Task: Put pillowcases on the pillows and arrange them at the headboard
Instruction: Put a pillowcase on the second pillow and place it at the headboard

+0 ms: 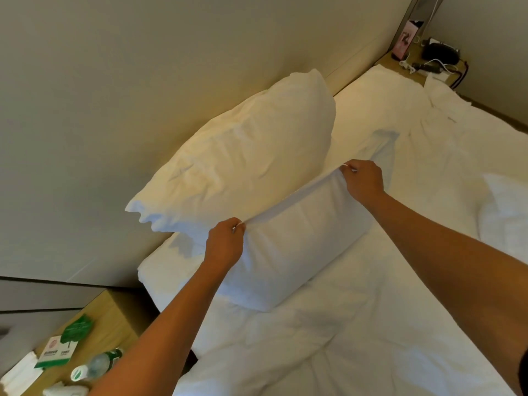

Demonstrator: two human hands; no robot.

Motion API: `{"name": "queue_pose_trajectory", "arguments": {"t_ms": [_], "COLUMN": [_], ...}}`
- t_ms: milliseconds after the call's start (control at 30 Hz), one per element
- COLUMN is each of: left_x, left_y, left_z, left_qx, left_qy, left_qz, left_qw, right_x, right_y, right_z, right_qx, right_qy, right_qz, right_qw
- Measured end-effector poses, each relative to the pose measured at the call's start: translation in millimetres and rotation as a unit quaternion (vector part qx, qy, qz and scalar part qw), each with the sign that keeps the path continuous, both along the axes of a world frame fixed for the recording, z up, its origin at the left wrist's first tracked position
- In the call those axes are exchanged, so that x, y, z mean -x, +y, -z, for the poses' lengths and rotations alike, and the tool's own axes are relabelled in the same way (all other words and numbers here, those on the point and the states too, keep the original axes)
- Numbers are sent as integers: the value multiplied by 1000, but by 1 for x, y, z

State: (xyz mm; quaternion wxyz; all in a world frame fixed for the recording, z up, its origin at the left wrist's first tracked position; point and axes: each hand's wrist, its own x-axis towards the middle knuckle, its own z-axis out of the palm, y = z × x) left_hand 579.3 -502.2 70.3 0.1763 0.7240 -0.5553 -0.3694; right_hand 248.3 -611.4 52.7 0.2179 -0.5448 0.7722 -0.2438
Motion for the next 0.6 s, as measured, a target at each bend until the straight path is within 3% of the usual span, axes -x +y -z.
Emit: {"name": "queue_pose_trajectory", "arguments": {"t_ms": [333, 500, 600], "left_x": [-43, -1, 28], "left_y": [-63, -21, 7], "left_z": [20, 41, 54], "left_qx": [68, 81, 181], "left_qy": [-14, -5, -106], "left_qz": [-47, 12, 118], "left_qw": [996, 997, 971], "right_x": [-53, -62, -62], "right_y": [-91, -21, 46], "right_z": [-1, 51, 89], "right_qx": [-5, -19, -20], "right_qy": [18, -4, -19], "right_qz": [-70, -65, -17], "right_qw": [997, 998, 999]}}
